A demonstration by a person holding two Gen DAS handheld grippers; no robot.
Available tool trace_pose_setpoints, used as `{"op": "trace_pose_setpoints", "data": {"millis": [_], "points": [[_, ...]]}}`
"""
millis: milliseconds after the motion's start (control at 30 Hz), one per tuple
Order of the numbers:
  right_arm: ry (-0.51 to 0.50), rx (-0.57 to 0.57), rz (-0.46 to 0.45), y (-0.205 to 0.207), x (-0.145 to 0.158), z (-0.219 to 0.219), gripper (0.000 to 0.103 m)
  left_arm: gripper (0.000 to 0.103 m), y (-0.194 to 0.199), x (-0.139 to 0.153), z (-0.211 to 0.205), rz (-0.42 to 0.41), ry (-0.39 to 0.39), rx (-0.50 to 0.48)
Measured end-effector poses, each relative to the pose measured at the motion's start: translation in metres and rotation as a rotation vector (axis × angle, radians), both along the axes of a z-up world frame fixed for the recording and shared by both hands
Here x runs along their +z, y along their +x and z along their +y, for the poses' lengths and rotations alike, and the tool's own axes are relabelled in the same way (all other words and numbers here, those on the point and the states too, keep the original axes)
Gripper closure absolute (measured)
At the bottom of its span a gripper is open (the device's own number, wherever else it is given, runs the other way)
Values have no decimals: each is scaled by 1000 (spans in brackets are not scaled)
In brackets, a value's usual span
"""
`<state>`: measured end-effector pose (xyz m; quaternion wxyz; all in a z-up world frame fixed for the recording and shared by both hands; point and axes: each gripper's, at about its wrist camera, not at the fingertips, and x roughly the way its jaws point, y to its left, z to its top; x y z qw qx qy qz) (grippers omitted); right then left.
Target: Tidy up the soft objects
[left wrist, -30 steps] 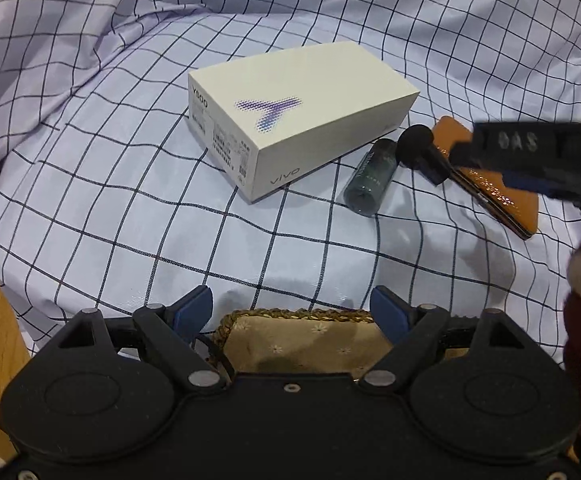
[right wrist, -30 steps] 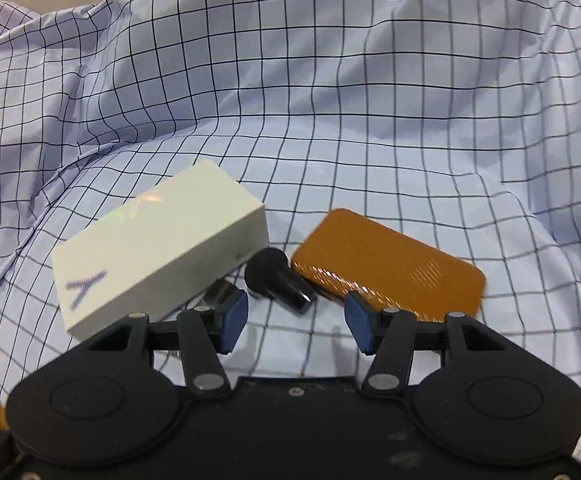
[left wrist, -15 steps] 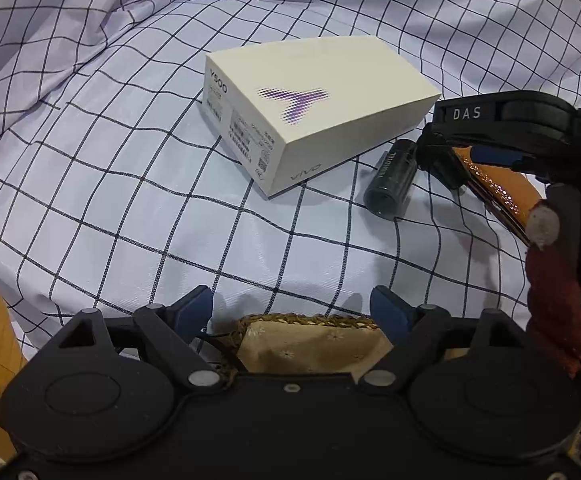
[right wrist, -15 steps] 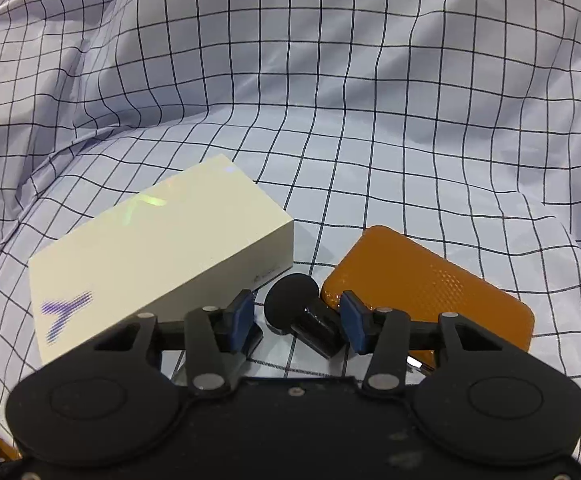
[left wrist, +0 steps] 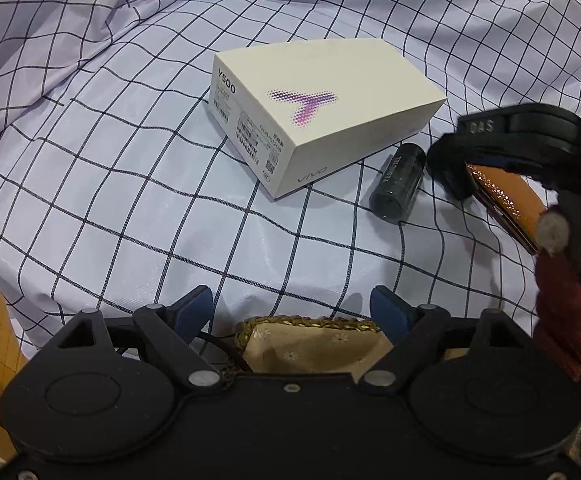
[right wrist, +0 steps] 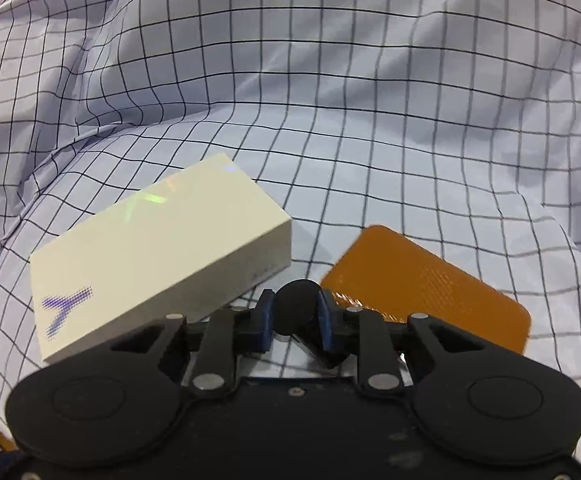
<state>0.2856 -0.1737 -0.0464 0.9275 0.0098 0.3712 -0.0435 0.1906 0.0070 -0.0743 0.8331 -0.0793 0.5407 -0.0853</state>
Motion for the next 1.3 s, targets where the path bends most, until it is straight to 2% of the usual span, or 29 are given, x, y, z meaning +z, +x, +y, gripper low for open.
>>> {"op": "trace_pose_setpoints", "data": {"millis": [300,433,667,767,867,967,1100,1300], "points": [[5,-31,8,-44,11,-21,81,21,10,7,-12,-1,-31,-27],[-23,-36,19,-49,4,-27,81,21,20,9,-19,-12,-32,-28],[-3,-36,10,-51,3,-30,80,21,36,8,-41,-26,-22,-25],[-5,-28,4,-52,3,-29,80,21,42,6,-47,-24,-23,-1],[-10,-19,-2,-55,3,-28,80,21,43,2,-44,-15,-16,64],[-33,-1,-12,-58,2,-25,80,21,42,0,-40,7,-43,126],[-60,23,-33,-64,2,-26,80,21,41,4,-38,46,-132,184],[-85,40,-71,-80,6,-32,80,21,56,4,-48,120,-215,204]]}}
